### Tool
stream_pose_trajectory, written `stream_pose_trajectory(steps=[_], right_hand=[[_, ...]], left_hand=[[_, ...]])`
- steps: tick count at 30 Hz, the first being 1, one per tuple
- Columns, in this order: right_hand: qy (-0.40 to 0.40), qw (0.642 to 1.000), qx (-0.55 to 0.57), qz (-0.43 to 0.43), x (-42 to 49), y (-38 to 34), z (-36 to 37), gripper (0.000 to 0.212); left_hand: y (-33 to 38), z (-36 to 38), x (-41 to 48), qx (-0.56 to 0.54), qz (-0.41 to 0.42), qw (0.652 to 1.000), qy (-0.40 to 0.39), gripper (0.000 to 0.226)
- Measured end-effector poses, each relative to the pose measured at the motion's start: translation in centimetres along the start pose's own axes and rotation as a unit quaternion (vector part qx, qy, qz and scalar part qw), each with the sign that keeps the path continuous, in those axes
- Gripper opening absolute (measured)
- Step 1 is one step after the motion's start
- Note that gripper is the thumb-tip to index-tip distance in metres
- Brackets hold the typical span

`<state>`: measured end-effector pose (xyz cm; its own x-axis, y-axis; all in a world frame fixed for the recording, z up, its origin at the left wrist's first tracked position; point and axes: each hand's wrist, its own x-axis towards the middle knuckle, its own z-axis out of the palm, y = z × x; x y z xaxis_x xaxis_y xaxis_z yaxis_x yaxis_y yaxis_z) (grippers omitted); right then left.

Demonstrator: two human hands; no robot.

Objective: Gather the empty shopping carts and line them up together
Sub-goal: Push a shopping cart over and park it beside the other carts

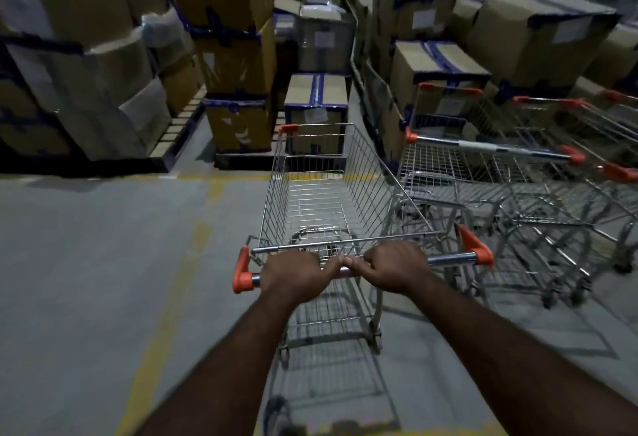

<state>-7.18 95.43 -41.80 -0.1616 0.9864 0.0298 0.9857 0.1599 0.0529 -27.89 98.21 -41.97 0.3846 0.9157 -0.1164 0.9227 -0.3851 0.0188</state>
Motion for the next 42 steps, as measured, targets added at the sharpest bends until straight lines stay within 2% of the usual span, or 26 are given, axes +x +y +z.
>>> stream_pose_trajectory(steps=[4,10,15,19,23,29,33,42], right_hand=[[-0.014,1.0,0.015,0.019,6.2,0.4,0.2,0.106],[-0.045,0.998,0.013,0.03,13.9,0.5,0.3,0.085],[-0.035,0.999,0.006,0.025,18.7,1.2,0.4,0.094],[-0.027,0.999,0.013,0.012,21.6,2.5,0.6,0.096],[-0.016,1.0,0.019,0.011,24.2,4.6,0.9,0.107],[-0.028,1.0,0.013,-0.003,28.0,7.4,1.5,0.099],[-0.031,0.999,0.02,-0.017,29.6,8.7,1.3,0.08],[-0.037,0.998,0.01,-0.039,32.7,10.5,1.8,0.088]], left_hand=[[-2.9,-0.6,5.5,-0.021,0.008,1.0,-0.001,0.093],[-7.2,-1.1,12.5,-0.012,0.02,1.0,-0.002,0.096],[-9.1,-1.7,16.8,-0.016,0.017,1.0,-0.009,0.095],[-9.2,-2.0,19.7,-0.012,0.012,1.0,-0.014,0.094],[-8.6,-2.5,22.4,-0.006,0.008,1.0,-0.014,0.091],[-8.1,-2.4,26.3,-0.021,-0.014,0.999,-0.023,0.095],[-7.8,-2.8,28.2,-0.024,-0.025,0.999,-0.027,0.092],[-8.0,-2.5,31.4,-0.034,-0.063,0.997,-0.026,0.098]])
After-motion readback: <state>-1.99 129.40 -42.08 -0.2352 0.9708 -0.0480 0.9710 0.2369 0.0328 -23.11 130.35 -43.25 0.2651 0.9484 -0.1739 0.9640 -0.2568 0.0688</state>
